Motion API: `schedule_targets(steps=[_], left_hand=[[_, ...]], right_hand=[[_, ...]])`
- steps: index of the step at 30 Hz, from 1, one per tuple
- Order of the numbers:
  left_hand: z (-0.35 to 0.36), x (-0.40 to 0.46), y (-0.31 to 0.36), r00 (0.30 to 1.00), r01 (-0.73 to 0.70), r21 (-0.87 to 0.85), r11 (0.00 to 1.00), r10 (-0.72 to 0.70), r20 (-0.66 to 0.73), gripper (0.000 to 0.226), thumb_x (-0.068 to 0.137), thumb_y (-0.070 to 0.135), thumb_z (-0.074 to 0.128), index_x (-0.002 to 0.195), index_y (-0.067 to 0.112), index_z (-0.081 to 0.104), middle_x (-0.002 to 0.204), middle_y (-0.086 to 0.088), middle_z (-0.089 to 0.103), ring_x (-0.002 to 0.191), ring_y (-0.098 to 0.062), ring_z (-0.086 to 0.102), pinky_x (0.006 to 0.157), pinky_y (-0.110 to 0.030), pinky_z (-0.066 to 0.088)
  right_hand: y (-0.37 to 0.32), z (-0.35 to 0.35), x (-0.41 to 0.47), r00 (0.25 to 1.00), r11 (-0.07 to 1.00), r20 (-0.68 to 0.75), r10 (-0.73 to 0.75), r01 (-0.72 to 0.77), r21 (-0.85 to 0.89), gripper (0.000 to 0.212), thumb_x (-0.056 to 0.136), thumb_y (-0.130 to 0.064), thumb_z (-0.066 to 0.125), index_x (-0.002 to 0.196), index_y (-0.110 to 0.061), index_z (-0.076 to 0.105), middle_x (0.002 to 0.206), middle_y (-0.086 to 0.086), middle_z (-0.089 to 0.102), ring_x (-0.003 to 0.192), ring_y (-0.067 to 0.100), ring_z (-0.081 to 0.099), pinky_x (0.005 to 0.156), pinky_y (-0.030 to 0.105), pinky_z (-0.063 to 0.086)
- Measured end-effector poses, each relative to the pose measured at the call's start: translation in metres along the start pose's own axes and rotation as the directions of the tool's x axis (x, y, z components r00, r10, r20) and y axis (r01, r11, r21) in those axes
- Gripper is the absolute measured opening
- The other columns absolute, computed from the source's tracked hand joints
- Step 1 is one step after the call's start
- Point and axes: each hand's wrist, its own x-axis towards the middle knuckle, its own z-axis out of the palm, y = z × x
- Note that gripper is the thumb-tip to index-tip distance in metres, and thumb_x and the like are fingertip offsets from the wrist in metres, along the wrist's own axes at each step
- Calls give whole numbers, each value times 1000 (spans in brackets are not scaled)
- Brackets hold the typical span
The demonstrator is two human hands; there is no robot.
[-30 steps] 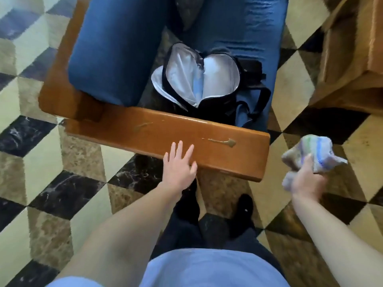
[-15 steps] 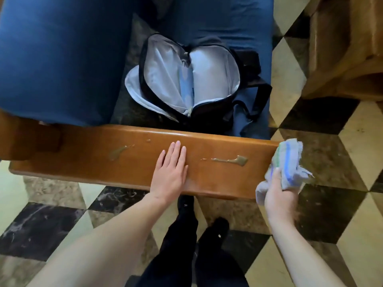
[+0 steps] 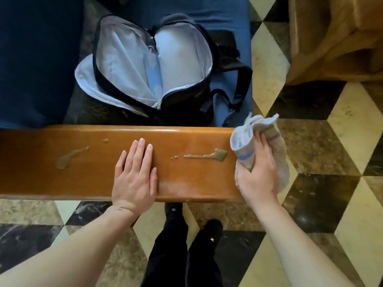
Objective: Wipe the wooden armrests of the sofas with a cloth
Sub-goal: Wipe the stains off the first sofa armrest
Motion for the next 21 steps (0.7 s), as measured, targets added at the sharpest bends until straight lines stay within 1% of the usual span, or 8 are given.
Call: schedule_targets(steps=[2,6,7,9,10,12,17,21], left_hand=[[3,0,-1,1000,6,-4,1000,-6,-15,62,106,39,26,160,10,28,170,-13,21,159,-26,12,127,-50,13],[5,0,-1,999,6,-8,1000,-6,-49,61,105,38,27,160,11,29,169,-12,22,159,-26,13,128,-49,11],[6,-1,0,999,5,-5,1000,-5,-52,61,104,38,27,160,11,28,169,-12,22,158,-26,13,128,-48,11],[6,-1,0,999,7,-2,1000,-7,-51,62,104,39,26,160,12,28,169,-11,22,158,-26,13,128,-49,11],[6,-1,0,999,8,0,1000,-8,-52,62,104,39,26,160,12,27,170,-11,21,158,-26,13,128,-49,11],[7,-1,-1,999,10,-5,1000,-10,-48,63,104,39,25,160,13,26,170,-10,20,159,-25,12,128,-49,11],[7,-1,-1,999,10,-22,1000,-11,-42,64,102,39,26,160,14,26,170,-9,19,159,-24,11,128,-50,11],[5,-2,-1,999,16,-29,999,-17,-29,64,101,38,28,160,14,26,171,-8,19,159,-23,10,128,-49,10]], right_hand=[[1,12,-2,1000,1000,-18,-24,24,-17,70,99,-21,63,159,-31,30,163,-14,31,151,7,17,126,40,16],[-1,18,-1,996,991,20,91,-93,97,64,100,-26,60,158,-32,33,165,-10,34,156,24,19,122,36,11],[-2,18,-1,995,986,35,93,-97,137,61,100,-26,59,157,-31,36,163,-8,38,155,24,23,124,37,13],[-5,13,0,997,968,58,57,-70,239,51,101,-25,59,151,-28,47,152,-6,53,146,21,41,125,43,28],[-6,11,1,997,963,67,32,-48,265,46,101,-24,59,146,-27,52,143,-6,60,136,17,50,119,44,37],[-4,6,0,995,968,99,-22,-3,253,35,100,-20,61,135,-21,60,126,-3,67,119,16,60,108,45,47],[15,-2,-17,983,973,117,-144,120,196,26,95,-10,67,121,-11,68,114,0,70,109,19,64,99,48,52],[25,-2,-46,993,973,90,-74,52,224,30,92,-23,61,122,-18,67,113,-6,69,110,12,62,99,43,54]])
